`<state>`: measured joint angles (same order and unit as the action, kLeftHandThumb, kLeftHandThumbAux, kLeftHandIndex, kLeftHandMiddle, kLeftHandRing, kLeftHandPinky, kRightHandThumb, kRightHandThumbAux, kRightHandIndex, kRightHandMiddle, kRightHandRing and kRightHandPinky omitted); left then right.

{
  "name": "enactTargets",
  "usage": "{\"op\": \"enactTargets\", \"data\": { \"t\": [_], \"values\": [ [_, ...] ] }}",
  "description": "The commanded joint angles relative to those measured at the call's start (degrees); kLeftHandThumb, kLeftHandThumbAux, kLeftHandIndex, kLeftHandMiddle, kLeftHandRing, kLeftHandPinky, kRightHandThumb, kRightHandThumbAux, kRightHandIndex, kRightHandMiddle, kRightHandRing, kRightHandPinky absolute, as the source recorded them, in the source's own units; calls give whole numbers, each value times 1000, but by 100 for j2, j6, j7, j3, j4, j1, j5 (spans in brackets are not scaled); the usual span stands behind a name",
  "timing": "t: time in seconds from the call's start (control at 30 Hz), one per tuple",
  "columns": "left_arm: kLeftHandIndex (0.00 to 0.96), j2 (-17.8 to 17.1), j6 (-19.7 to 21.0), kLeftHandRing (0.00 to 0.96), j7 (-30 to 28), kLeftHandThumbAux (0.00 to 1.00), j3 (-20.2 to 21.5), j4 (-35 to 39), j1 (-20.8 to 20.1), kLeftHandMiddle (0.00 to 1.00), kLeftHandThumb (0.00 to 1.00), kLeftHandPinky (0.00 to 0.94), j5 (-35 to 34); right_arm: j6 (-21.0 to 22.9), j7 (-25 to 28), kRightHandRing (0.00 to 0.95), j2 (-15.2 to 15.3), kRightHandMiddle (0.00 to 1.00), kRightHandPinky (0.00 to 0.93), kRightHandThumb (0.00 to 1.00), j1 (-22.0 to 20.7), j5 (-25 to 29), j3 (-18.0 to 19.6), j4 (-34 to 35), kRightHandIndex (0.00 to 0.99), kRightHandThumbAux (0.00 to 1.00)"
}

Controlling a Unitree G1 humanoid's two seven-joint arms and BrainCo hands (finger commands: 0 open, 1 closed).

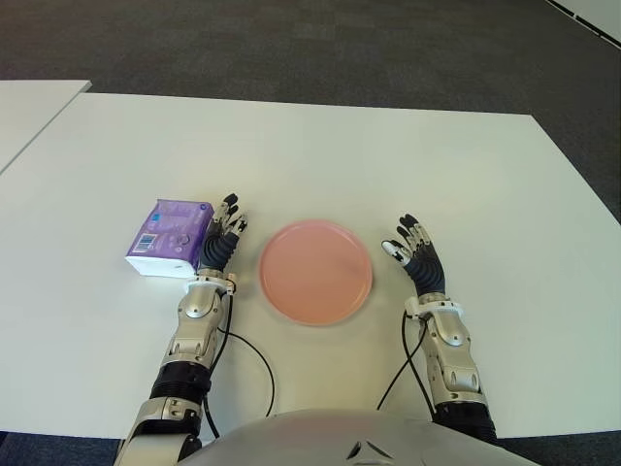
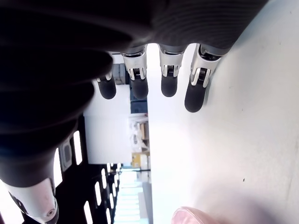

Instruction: Put the tissue paper into the plate.

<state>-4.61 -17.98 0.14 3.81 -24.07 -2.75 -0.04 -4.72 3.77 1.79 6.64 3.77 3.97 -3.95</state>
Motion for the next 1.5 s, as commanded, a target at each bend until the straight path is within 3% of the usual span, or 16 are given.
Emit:
{"op": "enactTargets", "data": {
  "t": [0.03, 1.07, 1.17, 1.27, 1.5],
  "values": [
    [0, 10, 183, 0, -89, 472, -2, -229, 174, 0, 0, 0, -32, 274, -2, 0, -2, 7, 0, 45, 193, 35, 16, -216, 0, 684],
    [0, -21, 302, 0, -49, 488, 19, -260, 67, 0, 0, 0, -1, 344, -17, 0, -24, 9, 0, 45, 168, 38, -12, -190, 0, 681],
    [0, -142, 569, 0, -123, 492, -5, 725, 129, 0, 0, 0, 2, 359, -4, 0, -16, 9, 0, 41, 152, 42, -12, -204, 0, 683],
    [0, -415, 839, 0, -252, 508, 11, 2318, 367, 0, 0, 0, 112, 361, 3, 0, -8, 8, 0, 34, 125, 38, -15, -232, 0, 683],
    [0, -835, 295, 0, -286, 494, 197, 2879, 119, 0, 0, 0, 348, 317, 0, 0, -3, 8, 0, 19, 54, 9, -24, -326, 0, 672]
  ]
}}
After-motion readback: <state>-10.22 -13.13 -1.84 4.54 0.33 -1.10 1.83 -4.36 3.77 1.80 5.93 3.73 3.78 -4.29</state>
